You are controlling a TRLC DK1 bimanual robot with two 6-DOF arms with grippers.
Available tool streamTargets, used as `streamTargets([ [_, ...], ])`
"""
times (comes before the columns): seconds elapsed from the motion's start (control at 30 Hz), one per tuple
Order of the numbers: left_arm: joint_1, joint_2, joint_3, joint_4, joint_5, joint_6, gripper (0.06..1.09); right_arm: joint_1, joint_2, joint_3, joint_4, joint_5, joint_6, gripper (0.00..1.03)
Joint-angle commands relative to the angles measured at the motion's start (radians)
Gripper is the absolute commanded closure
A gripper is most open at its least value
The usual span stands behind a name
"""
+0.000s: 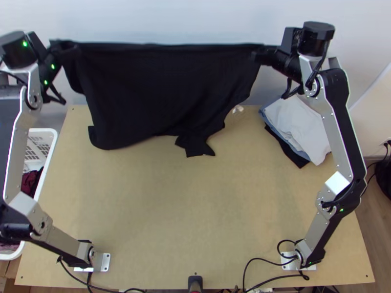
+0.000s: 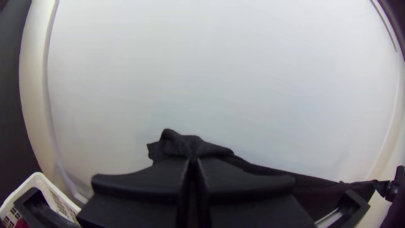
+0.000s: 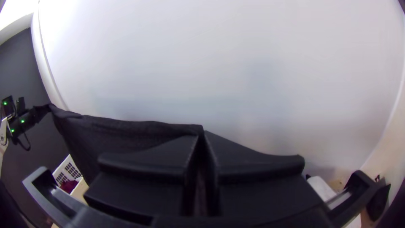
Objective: Fold the t-shirt
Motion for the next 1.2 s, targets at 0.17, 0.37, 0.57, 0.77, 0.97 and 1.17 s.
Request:
streamTargets([
  [0.17,-0.029,-0.087,0.062,0.146,-0.096,0.036,1.05,-0.014,-0.142,-0.034,0.152,0.081,-0.016,1.0],
  [0.37,-0.029,-0.221,0.057,0.174,-0.136,0.056,1.05,-0.048,-0.346,-0.11,0.184,0.08,-0.018,1.0],
  [0.57,-0.032,-0.399,-0.013,0.168,-0.138,0.074,1.05,-0.051,-0.578,-0.255,0.185,0.078,-0.021,1.0],
  [0.77,-0.044,-0.613,-0.17,0.163,-0.133,0.104,1.05,-0.053,-0.844,-0.505,0.19,0.078,-0.037,1.0],
  [0.97,-0.049,-0.82,-0.38,0.2,-0.115,0.124,1.05,-0.08,-1.012,-0.661,0.192,0.08,-0.056,1.0],
  [1.17,-0.049,-0.919,-0.496,0.246,-0.115,0.134,1.05,-0.087,-1.065,-0.696,0.196,0.081,-0.062,1.0],
])
